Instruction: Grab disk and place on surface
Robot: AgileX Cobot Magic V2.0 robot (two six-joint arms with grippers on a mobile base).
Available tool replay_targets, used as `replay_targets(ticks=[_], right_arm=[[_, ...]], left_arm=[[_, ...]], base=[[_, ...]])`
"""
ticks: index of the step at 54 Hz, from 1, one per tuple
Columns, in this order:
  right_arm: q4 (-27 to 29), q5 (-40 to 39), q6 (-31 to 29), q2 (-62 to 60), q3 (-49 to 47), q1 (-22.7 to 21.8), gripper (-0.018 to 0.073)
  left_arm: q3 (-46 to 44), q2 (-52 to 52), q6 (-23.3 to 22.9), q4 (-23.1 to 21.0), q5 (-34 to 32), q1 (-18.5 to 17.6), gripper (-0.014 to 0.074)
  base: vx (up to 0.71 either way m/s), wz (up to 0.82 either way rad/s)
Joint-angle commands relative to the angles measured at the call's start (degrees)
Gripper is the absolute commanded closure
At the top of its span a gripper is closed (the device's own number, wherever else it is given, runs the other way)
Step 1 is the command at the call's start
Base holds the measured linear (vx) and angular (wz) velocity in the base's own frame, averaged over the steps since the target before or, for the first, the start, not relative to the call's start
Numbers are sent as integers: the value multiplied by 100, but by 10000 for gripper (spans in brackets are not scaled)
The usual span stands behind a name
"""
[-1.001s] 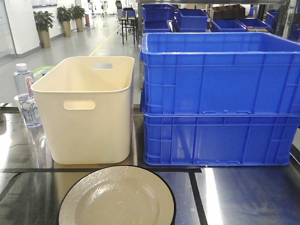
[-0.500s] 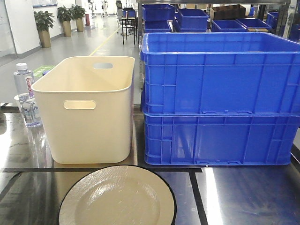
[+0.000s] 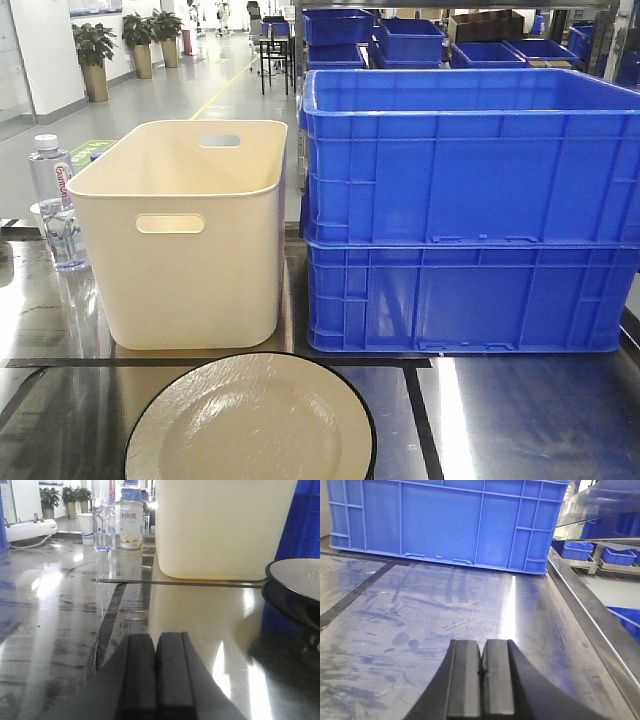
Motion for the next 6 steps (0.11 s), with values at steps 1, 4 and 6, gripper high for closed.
replay_targets(ticks=[1,4,6], right_arm=[[-80,-489,4,-65,45,-2,567],[-80,-494,4,-65,45,-2,567],[-80,-501,4,-65,45,-2,567]], left_arm=[[-117,-27,-49,10,-473,-33,605],[-117,-27,-49,10,-473,-33,605],[-117,-27,-49,10,-473,-33,605]], base=[[0,0],[0,0],[0,0]])
